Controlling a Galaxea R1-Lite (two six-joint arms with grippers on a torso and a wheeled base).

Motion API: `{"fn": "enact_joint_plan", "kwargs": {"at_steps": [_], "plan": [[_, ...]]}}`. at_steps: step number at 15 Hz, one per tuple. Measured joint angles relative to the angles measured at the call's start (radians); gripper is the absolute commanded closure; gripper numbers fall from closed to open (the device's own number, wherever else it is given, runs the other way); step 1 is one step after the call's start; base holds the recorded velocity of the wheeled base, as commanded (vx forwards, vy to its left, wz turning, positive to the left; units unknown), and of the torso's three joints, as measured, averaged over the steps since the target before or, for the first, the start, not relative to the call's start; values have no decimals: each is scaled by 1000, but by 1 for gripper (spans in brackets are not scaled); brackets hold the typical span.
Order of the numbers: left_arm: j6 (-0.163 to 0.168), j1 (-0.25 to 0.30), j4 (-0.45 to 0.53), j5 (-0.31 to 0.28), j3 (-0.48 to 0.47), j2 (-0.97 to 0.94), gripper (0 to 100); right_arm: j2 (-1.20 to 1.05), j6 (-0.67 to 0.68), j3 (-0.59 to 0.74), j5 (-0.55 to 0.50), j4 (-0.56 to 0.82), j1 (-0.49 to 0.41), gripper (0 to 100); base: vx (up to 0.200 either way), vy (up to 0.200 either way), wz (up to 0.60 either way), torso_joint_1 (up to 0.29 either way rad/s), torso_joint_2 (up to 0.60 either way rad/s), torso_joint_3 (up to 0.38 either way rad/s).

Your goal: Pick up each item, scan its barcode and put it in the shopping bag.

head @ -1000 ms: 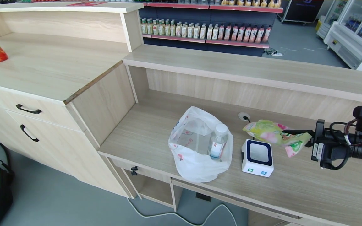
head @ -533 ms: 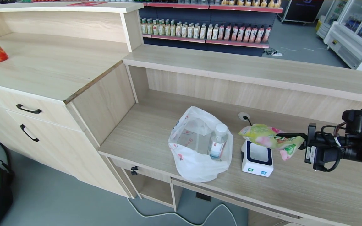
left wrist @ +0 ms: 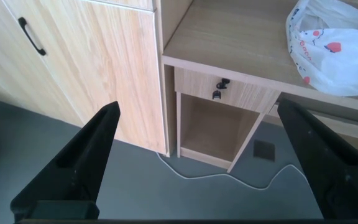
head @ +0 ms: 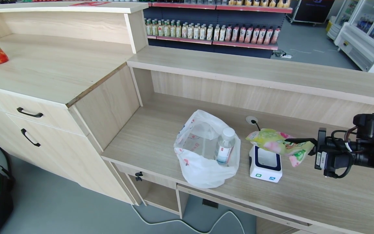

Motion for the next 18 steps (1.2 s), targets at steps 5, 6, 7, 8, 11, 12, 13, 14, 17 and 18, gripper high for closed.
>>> {"fn": "enact_joint_plan", "kwargs": {"at_steps": [5, 6, 7, 8, 11, 12, 13, 14, 17, 18], "plan": [[0, 0, 0, 0, 0, 0, 0, -162, 194, -45, -5, 275, -11, 100, 0, 0, 0, 0, 0, 0], [0, 0, 0, 0, 0, 0, 0, -234, 305, -63, -11, 372, -24, 100, 0, 0, 0, 0, 0, 0], [0, 0, 0, 0, 0, 0, 0, -301, 444, -75, -33, 450, -38, 100, 0, 0, 0, 0, 0, 0], [0, 0, 0, 0, 0, 0, 0, -379, 661, -82, -90, 533, -53, 100, 0, 0, 0, 0, 0, 0], [0, 0, 0, 1, 0, 0, 0, -547, 1198, -95, -366, 655, -76, 100, 0, 0, 0, 0, 0, 0], [0, 0, 0, 0, 0, 0, 0, -585, 1311, -93, -470, 673, -69, 100, 0, 0, 0, 0, 0, 0], [0, 0, 0, 0, 0, 0, 0, -615, 1342, -76, -510, 677, -60, 100, 0, 0, 0, 0, 0, 0], [0, 0, 0, 0, 0, 0, 0, -639, 1343, -53, -546, 675, -53, 100, 0, 0, 0, 0, 0, 0], [0, 0, 0, 1, 0, 0, 0, -674, 1340, -18, -686, 662, -47, 100, 0, 0, 0, 0, 0, 0], [0, 0, 0, 0, 0, 0, 0, -677, 1340, -12, -692, 648, -44, 100, 0, 0, 0, 0, 0, 0]]}}
